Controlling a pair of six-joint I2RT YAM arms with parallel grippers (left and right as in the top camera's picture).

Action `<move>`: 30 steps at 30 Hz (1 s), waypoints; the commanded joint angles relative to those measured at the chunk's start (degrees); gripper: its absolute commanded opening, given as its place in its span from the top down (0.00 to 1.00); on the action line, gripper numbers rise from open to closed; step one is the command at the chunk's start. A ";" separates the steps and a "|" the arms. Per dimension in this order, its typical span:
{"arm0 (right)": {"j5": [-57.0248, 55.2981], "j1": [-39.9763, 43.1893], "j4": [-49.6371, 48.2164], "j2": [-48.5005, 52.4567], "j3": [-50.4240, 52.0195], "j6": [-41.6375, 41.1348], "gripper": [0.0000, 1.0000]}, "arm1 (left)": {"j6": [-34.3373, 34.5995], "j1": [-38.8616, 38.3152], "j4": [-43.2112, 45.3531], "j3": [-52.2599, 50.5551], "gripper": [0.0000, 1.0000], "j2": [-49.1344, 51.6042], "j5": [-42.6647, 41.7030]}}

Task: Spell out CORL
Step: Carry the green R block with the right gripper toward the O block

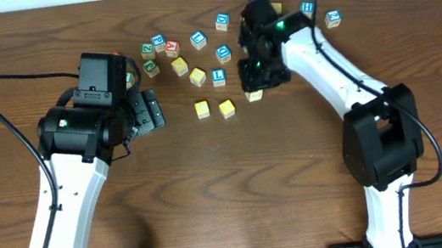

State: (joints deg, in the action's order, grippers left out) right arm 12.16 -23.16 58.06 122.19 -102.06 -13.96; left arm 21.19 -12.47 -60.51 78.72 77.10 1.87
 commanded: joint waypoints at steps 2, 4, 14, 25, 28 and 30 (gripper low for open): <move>-3.63 -1.31 -3.52 -0.33 3.65 0.76 0.70 | 0.50 0.31 -0.28 0.90 0.10 0.28 0.72; -5.73 -1.95 -5.86 -0.33 5.44 0.76 0.69 | 0.50 0.31 -0.28 0.90 0.10 0.28 0.74; -7.85 -3.85 -14.73 -0.33 11.43 0.94 0.69 | 0.50 0.31 -0.28 0.90 0.10 0.28 0.74; -8.81 -3.32 -13.92 -1.86 8.61 0.96 0.68 | 0.50 0.31 -0.28 0.90 0.10 0.28 0.74; -8.79 -3.13 -10.88 -3.69 7.50 2.19 0.67 | 0.50 0.31 -0.28 0.90 0.10 0.28 0.74; -8.79 -3.19 -8.72 -4.66 7.34 3.82 0.67 | 0.50 0.31 -0.28 0.90 0.10 0.28 0.74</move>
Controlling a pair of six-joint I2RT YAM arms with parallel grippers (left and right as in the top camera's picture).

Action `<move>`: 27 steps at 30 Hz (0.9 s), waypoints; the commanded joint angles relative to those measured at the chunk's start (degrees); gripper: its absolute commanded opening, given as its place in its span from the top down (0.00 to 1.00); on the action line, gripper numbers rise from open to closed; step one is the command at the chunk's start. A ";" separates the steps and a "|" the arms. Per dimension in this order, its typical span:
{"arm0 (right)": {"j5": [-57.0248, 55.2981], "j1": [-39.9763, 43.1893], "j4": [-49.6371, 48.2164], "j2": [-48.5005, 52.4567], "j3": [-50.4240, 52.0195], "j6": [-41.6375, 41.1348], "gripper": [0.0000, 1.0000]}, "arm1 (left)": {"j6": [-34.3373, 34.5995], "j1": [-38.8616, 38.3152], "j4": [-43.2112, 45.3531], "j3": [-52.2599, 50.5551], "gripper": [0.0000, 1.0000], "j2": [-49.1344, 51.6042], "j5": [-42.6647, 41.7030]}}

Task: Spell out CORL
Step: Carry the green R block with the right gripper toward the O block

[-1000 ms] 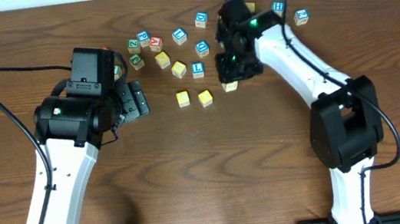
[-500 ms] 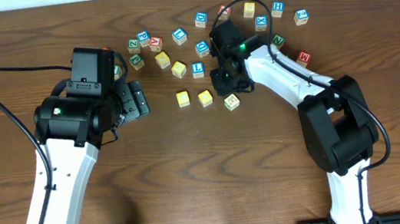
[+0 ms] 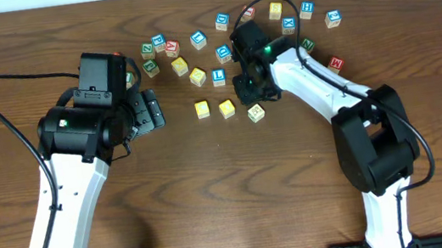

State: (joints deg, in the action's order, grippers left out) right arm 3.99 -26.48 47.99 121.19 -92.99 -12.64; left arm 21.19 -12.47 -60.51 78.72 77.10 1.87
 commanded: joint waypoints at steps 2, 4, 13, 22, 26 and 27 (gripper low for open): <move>-0.63 -0.24 3.69 -3.76 -1.73 3.85 0.67 | 0.50 0.31 -0.26 0.90 0.10 0.28 0.74; -0.63 -0.59 6.05 -3.67 -1.46 5.29 0.69 | 0.50 0.31 -0.26 0.90 0.10 0.28 0.74; -0.81 0.20 6.21 -3.63 0.92 7.19 0.99 | 0.50 0.31 -0.28 0.90 0.10 0.28 0.74; 5.09 1.64 4.96 -2.08 0.98 11.58 0.99 | 0.50 0.31 -0.28 0.90 0.10 0.28 0.74; 10.21 2.93 4.98 -1.03 1.01 14.40 0.99 | 0.48 0.31 -0.28 0.90 0.10 0.28 0.74; 11.47 3.34 4.92 -0.87 1.14 15.23 0.99 | 0.48 0.31 -0.28 0.90 0.10 0.28 0.74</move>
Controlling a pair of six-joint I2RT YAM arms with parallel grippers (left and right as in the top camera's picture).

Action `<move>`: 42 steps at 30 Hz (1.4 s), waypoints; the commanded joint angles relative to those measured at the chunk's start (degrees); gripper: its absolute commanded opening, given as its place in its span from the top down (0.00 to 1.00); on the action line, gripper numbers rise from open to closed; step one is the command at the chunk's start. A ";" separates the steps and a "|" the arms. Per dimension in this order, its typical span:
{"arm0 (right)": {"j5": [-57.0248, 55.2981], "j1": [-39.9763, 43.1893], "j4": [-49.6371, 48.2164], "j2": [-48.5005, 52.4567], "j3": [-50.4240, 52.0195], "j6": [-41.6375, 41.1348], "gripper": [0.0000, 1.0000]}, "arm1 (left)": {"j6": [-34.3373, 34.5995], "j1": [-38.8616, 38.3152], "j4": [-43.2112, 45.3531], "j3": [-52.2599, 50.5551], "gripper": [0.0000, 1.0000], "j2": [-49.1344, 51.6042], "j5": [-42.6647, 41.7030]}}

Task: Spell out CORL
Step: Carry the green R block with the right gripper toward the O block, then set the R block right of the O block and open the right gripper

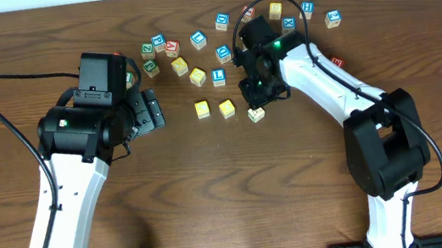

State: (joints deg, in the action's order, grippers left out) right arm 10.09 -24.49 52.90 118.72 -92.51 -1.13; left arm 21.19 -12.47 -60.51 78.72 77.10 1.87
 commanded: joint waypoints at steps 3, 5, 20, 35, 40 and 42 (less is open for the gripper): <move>8.94 3.32 -0.24 1.60 1.33 6.08 0.99 | 0.48 0.31 -0.28 0.90 0.10 0.28 0.74; 11.96 4.85 -0.39 1.60 2.05 7.72 0.99 | 0.50 0.31 -0.28 0.90 0.10 0.28 0.74; 21.94 9.29 -9.86 1.60 10.54 11.08 0.99 | 0.50 0.31 -0.26 0.90 0.10 0.39 0.74; 28.72 11.96 -10.05 0.44 10.69 11.06 0.99 | 0.50 0.31 -0.24 0.90 0.10 0.39 0.74; 27.96 11.28 -10.49 0.44 11.37 11.08 0.99 | 0.50 0.31 -0.07 0.90 0.10 0.39 0.74; 27.96 11.34 -10.54 0.44 11.37 11.08 0.99 | 0.50 0.31 -0.04 0.90 0.10 0.39 0.74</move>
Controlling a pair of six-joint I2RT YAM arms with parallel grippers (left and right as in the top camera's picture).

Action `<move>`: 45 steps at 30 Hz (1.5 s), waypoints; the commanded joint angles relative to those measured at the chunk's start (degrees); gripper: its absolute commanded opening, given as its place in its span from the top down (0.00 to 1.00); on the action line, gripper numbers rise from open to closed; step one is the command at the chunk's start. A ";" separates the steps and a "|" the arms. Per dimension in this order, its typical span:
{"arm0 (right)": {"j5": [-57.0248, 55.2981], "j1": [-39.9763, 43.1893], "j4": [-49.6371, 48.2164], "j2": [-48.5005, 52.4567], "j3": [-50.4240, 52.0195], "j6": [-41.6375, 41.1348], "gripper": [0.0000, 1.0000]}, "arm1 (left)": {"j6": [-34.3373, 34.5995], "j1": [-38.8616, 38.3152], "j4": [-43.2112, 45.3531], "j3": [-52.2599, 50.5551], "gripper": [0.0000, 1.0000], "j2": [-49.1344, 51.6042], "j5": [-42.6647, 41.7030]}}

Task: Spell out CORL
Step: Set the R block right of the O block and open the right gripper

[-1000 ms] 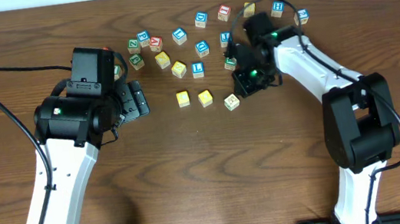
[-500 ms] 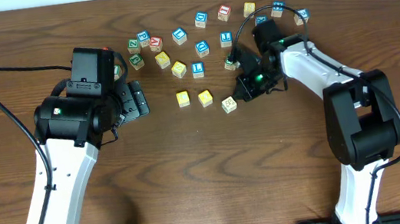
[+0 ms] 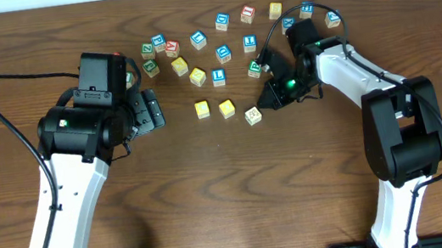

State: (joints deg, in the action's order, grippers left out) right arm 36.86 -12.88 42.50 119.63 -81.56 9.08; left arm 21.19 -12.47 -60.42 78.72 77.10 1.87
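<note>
Three pale yellow letter blocks lie in a row at mid-table: one (image 3: 202, 108), a second (image 3: 227, 108) and a third (image 3: 253, 115), slightly lower and turned. My right gripper (image 3: 269, 99) hovers just right of the third block, apart from it, open and holding nothing. My left gripper (image 3: 152, 110) stands open at the left, well clear of the row. A blue block with an L (image 3: 218, 76) and a blue block (image 3: 224, 52) lie loose above the row.
Several more letter blocks are scattered along the far side, from a cluster (image 3: 159, 53) at the left to a blue one (image 3: 333, 17) at the right. A green block (image 3: 256, 68) sits close to the right arm (image 3: 342, 65). Cables trail from both arms.
My right gripper has moved from over the third yellow block to its right side, leaving the block on the table. The arm swung right, uncovering blocks at the back. The left arm has not moved.
My right gripper first held a yellow block right of the two-block row. Then the block lay lower, at the row's right end, with the gripper close above it. Now the gripper stands apart and the row counts three blocks. The left arm stayed still.
</note>
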 commanded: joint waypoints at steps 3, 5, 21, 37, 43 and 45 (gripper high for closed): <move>0.98 -0.37 -0.11 -0.48 0.42 0.87 0.99 | 0.50 0.31 -0.15 0.90 0.10 0.39 0.74; 0.74 -0.68 -0.11 -0.48 0.42 0.90 0.99 | 0.50 0.31 -0.13 0.90 0.10 0.39 0.74; -0.74 -2.10 -0.11 -0.48 0.42 2.38 0.99 | 0.52 0.31 -0.15 0.90 0.10 0.39 0.72; -6.34 -3.19 0.35 -0.48 0.42 0.79 0.99 | 0.50 0.31 -0.17 0.90 0.10 0.39 0.72; -11.47 -3.23 0.87 -0.48 0.42 -1.64 0.99 | 0.52 0.31 -0.17 0.90 0.10 0.39 0.72; -13.68 -3.26 1.55 -0.48 0.44 -1.77 0.99 | 0.52 0.28 -0.17 0.90 0.10 0.39 0.72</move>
State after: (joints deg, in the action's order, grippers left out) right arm 31.75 -15.84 42.92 119.13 -81.60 8.60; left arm 21.19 -12.47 -60.42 78.72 77.10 1.87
